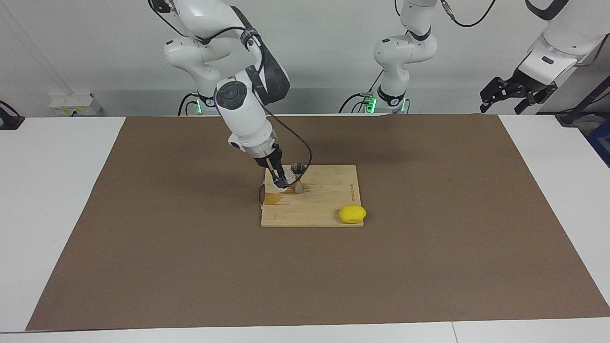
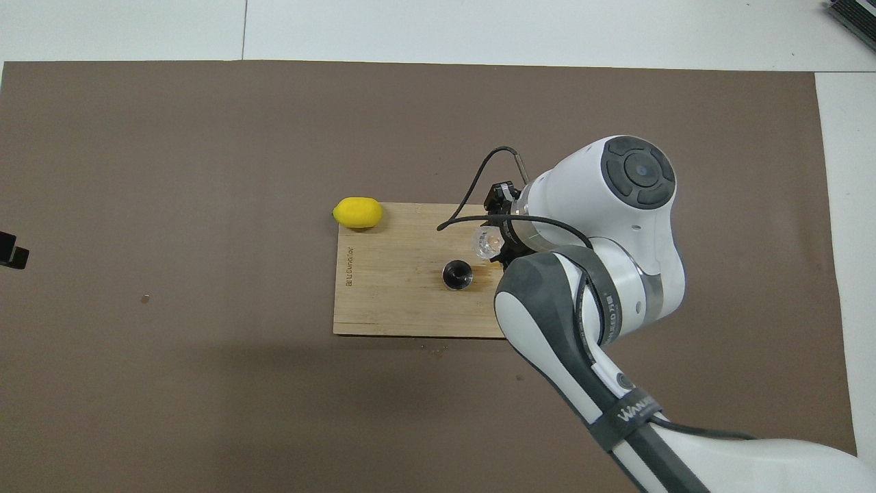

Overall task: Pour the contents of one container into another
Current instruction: 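Lift the glass cup with the right gripper over the dark cup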

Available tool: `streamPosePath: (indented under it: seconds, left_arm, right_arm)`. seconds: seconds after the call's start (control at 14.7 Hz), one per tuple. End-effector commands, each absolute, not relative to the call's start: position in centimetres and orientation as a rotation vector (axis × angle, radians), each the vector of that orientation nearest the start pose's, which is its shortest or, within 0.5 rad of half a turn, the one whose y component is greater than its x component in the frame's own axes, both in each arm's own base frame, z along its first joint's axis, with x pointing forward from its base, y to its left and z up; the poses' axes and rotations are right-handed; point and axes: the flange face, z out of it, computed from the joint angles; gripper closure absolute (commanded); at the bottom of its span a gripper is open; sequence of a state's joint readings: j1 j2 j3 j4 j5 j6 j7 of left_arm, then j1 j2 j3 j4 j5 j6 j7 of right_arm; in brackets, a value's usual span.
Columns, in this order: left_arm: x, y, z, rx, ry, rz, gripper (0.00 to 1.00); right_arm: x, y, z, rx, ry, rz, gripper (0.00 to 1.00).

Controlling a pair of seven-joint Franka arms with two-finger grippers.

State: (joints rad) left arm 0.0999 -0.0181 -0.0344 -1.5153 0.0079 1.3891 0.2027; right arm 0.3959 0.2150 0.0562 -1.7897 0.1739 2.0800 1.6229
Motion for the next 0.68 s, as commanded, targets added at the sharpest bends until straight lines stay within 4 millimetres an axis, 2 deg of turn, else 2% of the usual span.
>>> streamPosePath:
  seconds: [0.0,0.27,0.41,0.48,0.61]
  left_arm:
    - [51.8,4.0,64.2,-3.126,0.181,0.164,0.00]
    - [52.7,3.4,64.5,-3.111,0.207,0.080,0.00]
    - [52.6,3.9,64.6,-3.111,0.180,0.075,0.00]
    - [52.7,3.6,64.6,-3.111,0.164,0.074,0.00]
    - [52.7,3.4,64.6,-3.110,0.137,0.074,0.00]
  right_arm:
    - [54.8,29.6,45.2,-2.478,1.746,0.052,0.93]
    - [53.8,31.2,45.3,-2.536,1.718,-0.049,0.93]
    - [53.4,31.6,45.6,-2.571,1.690,-0.118,0.93]
    - [52.8,32.4,45.6,-2.602,1.658,-0.155,0.93]
    - [52.6,32.7,45.8,-2.612,1.644,-0.204,0.93]
